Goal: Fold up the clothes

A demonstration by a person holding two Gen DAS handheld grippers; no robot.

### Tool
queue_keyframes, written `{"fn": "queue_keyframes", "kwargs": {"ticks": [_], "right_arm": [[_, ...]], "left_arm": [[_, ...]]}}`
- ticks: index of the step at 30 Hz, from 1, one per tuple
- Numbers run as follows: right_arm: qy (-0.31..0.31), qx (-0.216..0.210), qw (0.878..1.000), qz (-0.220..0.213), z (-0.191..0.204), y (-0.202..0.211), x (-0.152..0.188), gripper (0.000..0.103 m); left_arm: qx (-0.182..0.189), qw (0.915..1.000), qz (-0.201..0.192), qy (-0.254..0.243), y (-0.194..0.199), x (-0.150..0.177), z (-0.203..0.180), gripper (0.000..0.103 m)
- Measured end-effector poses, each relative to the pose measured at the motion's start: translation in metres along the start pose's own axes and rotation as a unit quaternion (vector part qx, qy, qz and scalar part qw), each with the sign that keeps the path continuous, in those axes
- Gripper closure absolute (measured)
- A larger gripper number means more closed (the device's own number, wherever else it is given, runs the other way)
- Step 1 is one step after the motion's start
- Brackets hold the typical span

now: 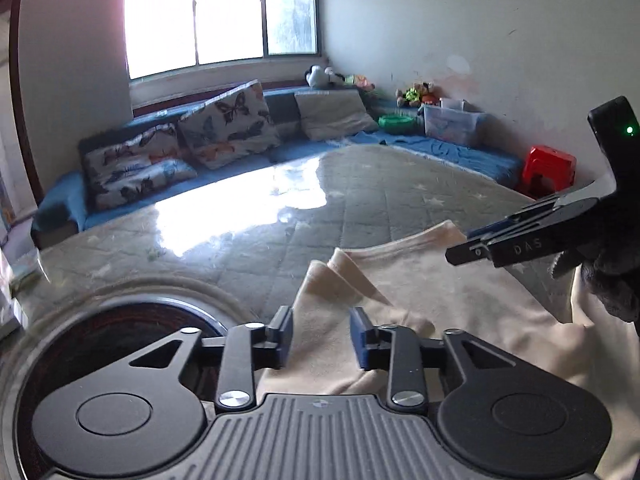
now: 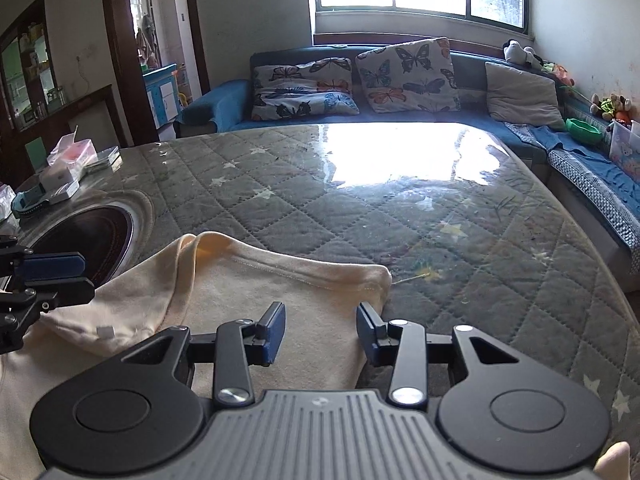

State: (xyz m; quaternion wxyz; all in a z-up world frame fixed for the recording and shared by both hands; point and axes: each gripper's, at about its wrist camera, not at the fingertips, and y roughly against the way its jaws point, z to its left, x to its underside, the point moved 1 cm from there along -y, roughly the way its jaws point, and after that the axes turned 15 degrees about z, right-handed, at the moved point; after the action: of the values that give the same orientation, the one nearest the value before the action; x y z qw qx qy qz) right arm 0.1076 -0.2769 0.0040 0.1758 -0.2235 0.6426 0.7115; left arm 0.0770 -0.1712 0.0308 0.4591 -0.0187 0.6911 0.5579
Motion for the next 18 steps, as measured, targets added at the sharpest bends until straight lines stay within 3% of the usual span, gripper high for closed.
{"fn": "queue_keyframes", "kwargs": {"ticks": [3,8,9,10,12,14,18], "right_arm": [[-0.004,0.001,1.0,-0.002,-0.001,0.001,-0.001,0.063],[-0.006,0.006,1.0,0.0,-0.004,0.001,-0.002,0.062],[-0.007,0.006,1.0,0.001,-0.004,0.001,-0.003,0.062],[-0.008,0.007,1.0,0.001,-0.004,0.001,-0.003,0.062],[-0.009,0.007,1.0,0.002,-0.005,0.0,-0.004,0.062],[-0.009,0.009,1.0,0.003,-0.006,0.0,-0.006,0.062],[-0.01,0.011,1.0,0.009,-0.008,-0.006,-0.013,0.064]], "left_arm": [[0.027,0.9987,-0.002,-0.043,0.003,0.006,-0.017,0.058],[0.017,0.9967,0.016,-0.077,-0.012,0.008,-0.036,0.059],[0.008,0.9966,0.023,-0.078,-0.019,0.007,-0.037,0.065],[-0.001,0.9966,0.026,-0.078,-0.024,0.006,-0.037,0.087],[0.0,0.9979,0.023,-0.06,-0.026,0.004,-0.029,0.096],[-0.003,0.9997,0.006,-0.024,-0.02,-0.001,-0.014,0.097],[-0.053,0.9966,-0.008,0.063,-0.014,-0.017,0.03,0.098]]}}
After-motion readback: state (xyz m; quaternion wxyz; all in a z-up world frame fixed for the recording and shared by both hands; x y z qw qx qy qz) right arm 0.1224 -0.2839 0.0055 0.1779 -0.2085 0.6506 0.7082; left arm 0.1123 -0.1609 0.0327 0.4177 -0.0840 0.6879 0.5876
